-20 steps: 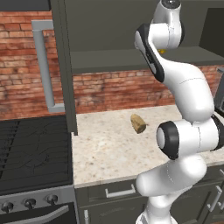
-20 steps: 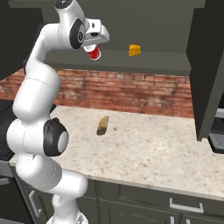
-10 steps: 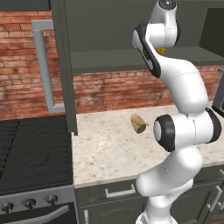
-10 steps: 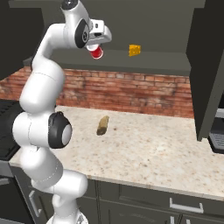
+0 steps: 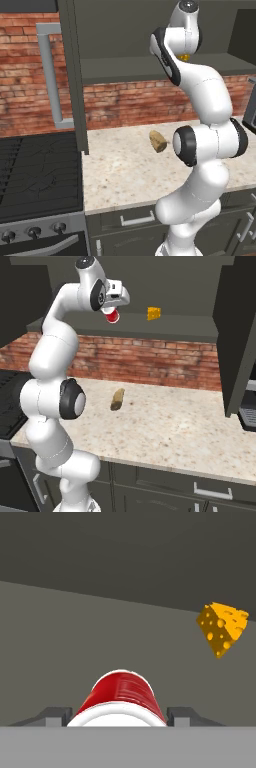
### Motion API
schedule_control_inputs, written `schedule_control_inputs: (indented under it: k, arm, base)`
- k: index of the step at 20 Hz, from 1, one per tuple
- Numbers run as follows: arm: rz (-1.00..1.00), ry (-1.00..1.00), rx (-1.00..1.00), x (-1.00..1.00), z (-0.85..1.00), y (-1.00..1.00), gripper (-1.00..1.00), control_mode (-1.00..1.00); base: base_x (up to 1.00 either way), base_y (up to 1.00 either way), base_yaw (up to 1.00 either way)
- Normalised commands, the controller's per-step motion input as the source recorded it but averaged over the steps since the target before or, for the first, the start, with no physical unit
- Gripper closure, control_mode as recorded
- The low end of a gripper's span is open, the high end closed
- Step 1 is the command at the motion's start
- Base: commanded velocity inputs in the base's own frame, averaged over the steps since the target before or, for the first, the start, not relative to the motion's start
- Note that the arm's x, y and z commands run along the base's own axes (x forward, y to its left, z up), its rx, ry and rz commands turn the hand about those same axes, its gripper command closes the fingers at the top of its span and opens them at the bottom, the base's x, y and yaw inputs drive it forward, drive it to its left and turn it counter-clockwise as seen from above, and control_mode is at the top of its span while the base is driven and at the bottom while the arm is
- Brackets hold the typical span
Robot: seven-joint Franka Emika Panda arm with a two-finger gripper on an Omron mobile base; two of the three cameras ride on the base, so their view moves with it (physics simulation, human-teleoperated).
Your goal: Pick the canned food and jam from the counter and place them in the cabinets closest to them.
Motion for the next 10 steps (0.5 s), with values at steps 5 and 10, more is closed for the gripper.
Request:
schedule_control_inputs:
  k: [5,10]
  arm:
    - [0.0,0.0,0.0,0.25,-0.03,0.0,1.0,-1.0]
    - [0.0,0.0,0.0,0.24,-0.02,-0.01,1.0,-1.0]
  base:
    - [0.0,0.0,0.0]
    - [0.0,0.0,0.0]
